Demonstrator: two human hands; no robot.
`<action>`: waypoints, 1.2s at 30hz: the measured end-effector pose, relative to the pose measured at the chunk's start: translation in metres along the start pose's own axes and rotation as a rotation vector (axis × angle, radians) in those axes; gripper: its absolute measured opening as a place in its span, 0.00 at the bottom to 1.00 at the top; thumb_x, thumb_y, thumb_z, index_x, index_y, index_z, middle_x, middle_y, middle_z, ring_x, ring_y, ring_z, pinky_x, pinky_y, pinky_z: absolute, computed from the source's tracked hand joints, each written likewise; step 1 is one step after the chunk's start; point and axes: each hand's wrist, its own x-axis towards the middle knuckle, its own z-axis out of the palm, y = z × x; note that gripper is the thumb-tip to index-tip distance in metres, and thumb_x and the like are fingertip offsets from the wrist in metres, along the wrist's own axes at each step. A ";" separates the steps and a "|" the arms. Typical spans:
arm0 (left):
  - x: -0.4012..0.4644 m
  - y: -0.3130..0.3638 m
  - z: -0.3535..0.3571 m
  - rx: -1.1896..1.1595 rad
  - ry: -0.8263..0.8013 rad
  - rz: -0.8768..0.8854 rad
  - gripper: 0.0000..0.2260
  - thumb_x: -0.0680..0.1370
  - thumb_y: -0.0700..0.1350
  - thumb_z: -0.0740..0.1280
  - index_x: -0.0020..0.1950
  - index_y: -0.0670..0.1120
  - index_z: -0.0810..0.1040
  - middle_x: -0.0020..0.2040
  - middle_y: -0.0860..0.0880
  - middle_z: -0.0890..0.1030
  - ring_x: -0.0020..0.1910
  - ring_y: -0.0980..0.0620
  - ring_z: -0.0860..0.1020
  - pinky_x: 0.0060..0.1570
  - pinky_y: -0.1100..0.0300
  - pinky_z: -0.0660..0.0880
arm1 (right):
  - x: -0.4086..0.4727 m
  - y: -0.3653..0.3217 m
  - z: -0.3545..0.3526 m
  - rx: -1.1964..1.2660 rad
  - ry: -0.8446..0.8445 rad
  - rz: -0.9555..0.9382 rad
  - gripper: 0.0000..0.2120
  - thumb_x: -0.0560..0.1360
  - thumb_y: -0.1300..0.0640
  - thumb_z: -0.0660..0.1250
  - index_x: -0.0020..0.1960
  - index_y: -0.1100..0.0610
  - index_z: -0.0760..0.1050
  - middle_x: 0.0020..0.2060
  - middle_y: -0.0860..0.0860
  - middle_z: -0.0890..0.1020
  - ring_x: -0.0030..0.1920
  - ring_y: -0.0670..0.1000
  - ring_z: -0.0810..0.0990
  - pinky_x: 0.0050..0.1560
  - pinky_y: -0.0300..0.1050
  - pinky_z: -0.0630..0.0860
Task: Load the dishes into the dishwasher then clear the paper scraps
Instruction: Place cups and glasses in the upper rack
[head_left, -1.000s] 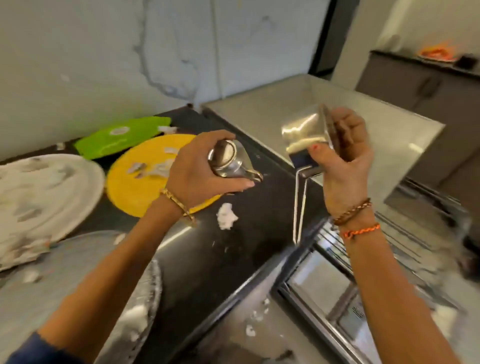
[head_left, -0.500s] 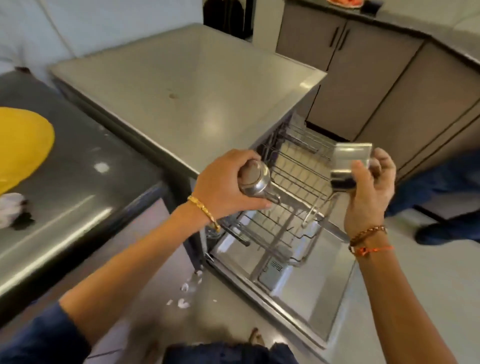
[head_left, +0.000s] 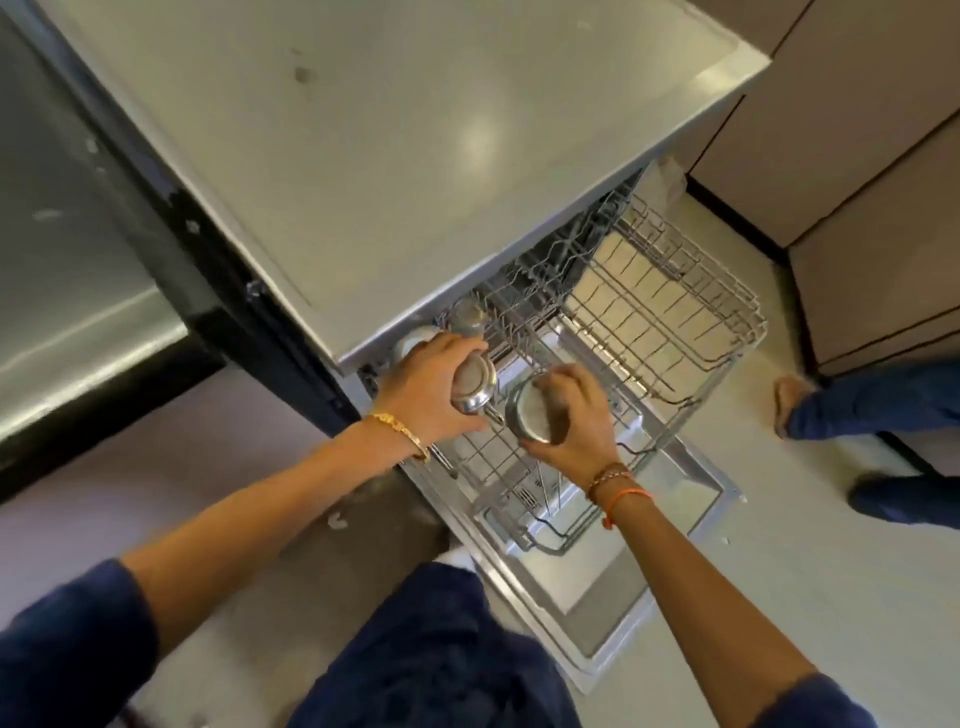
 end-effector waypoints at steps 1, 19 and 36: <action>0.007 -0.006 0.004 -0.001 -0.006 -0.026 0.37 0.59 0.48 0.80 0.66 0.46 0.70 0.65 0.47 0.72 0.64 0.45 0.71 0.61 0.46 0.71 | 0.007 0.007 0.005 -0.063 -0.088 -0.030 0.35 0.60 0.56 0.79 0.64 0.57 0.70 0.66 0.58 0.66 0.65 0.60 0.64 0.64 0.55 0.67; 0.034 -0.030 0.046 -0.017 0.057 -0.355 0.38 0.59 0.49 0.80 0.67 0.46 0.70 0.65 0.46 0.72 0.62 0.44 0.72 0.59 0.50 0.73 | 0.041 0.041 0.083 -0.339 -0.628 -0.139 0.45 0.66 0.51 0.75 0.74 0.56 0.54 0.73 0.54 0.55 0.73 0.56 0.53 0.72 0.52 0.57; 0.062 0.007 0.062 0.008 0.050 -0.194 0.42 0.53 0.49 0.82 0.66 0.46 0.72 0.64 0.44 0.70 0.62 0.46 0.71 0.55 0.52 0.73 | 0.077 0.038 0.012 0.116 -0.314 -0.119 0.40 0.63 0.62 0.77 0.70 0.61 0.63 0.65 0.57 0.71 0.65 0.56 0.66 0.56 0.32 0.58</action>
